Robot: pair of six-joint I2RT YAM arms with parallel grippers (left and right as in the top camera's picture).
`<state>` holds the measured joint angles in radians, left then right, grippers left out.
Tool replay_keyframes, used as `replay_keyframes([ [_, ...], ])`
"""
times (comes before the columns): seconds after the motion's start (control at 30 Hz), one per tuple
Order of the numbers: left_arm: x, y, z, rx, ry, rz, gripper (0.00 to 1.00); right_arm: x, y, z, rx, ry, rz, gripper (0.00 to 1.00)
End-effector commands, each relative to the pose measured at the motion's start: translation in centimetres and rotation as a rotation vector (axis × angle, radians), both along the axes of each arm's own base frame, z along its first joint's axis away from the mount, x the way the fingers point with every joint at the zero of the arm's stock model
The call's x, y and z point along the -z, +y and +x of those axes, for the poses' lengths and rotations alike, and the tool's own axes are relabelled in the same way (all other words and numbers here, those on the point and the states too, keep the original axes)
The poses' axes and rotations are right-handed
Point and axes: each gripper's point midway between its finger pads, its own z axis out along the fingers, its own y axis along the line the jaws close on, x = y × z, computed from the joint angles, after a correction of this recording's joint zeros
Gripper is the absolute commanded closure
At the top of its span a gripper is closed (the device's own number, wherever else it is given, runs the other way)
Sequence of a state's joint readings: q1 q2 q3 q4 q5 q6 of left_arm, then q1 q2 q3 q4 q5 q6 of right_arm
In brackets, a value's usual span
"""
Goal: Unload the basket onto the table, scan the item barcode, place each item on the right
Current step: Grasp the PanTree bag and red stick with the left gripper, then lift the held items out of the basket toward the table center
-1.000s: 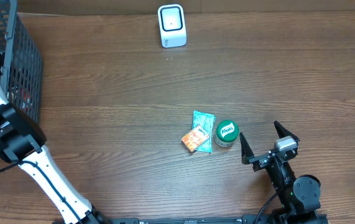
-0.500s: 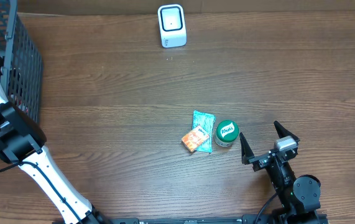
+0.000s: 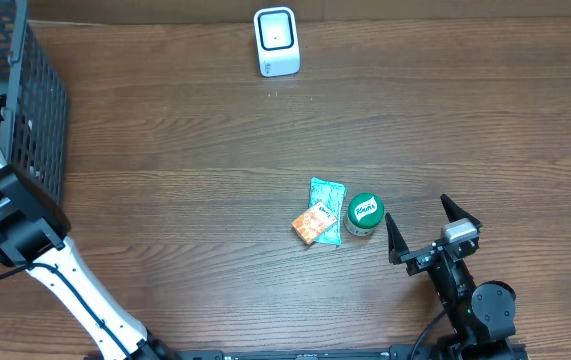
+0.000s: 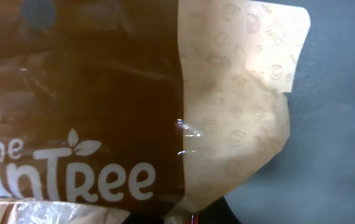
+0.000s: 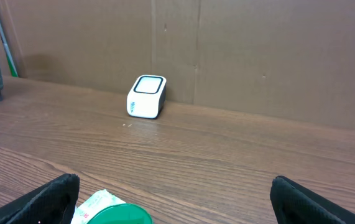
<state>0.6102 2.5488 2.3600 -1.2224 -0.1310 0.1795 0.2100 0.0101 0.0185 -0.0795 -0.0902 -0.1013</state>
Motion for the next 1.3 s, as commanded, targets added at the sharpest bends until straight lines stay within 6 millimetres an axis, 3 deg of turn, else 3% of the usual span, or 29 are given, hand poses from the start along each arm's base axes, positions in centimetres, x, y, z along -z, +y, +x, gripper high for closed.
replay_keyframes([
  [0.0, 2.3, -2.6, 0.2, 0.011, -0.022, -0.170, 0.96, 0.3, 0.1, 0.0, -0.006, 0.002, 0.004, 0.00],
  [0.13, -2.9, -2.8, 2.2, 0.022, -0.157, -0.169, 0.96, 0.3, 0.1, 0.0, -0.006, 0.002, 0.004, 0.00],
  [0.27, -8.4, -2.3, 2.8, -0.004, -0.254, -0.108, 0.96, 0.3, 0.1, 0.0, -0.006, 0.002, 0.004, 0.00],
  [0.5, -14.7, -2.3, 2.8, -0.022, -0.367, -0.035, 0.96, 0.3, 0.1, 0.0, -0.006, 0.002, 0.004, 0.00],
  [0.77, -26.6, -3.3, 1.5, -0.054, -0.606, 0.097, 0.96, 0.3, 0.1, 0.0, -0.006, 0.002, 0.004, 0.00],
  [0.8, -29.4, -3.8, 0.8, -0.067, -0.664, 0.121, 0.96, 0.3, 0.1, 0.0, -0.006, 0.002, 0.004, 0.00],
  [0.97, -36.7, -6.4, -2.1, -0.095, -0.824, 0.154, 0.96, 0.3, 0.1, 0.0, -0.006, 0.002, 0.004, 0.00],
  [1.13, -40.8, -11.5, -4.3, -0.038, -0.926, 0.063, 0.96, 0.3, 0.1, 0.0, -0.006, 0.002, 0.004, 0.00],
  [1.27, -41.8, -16.5, -5.4, 0.052, -0.929, -0.024, 0.96, 0.3, 0.1, 0.0, -0.006, 0.002, 0.004, 0.00],
])
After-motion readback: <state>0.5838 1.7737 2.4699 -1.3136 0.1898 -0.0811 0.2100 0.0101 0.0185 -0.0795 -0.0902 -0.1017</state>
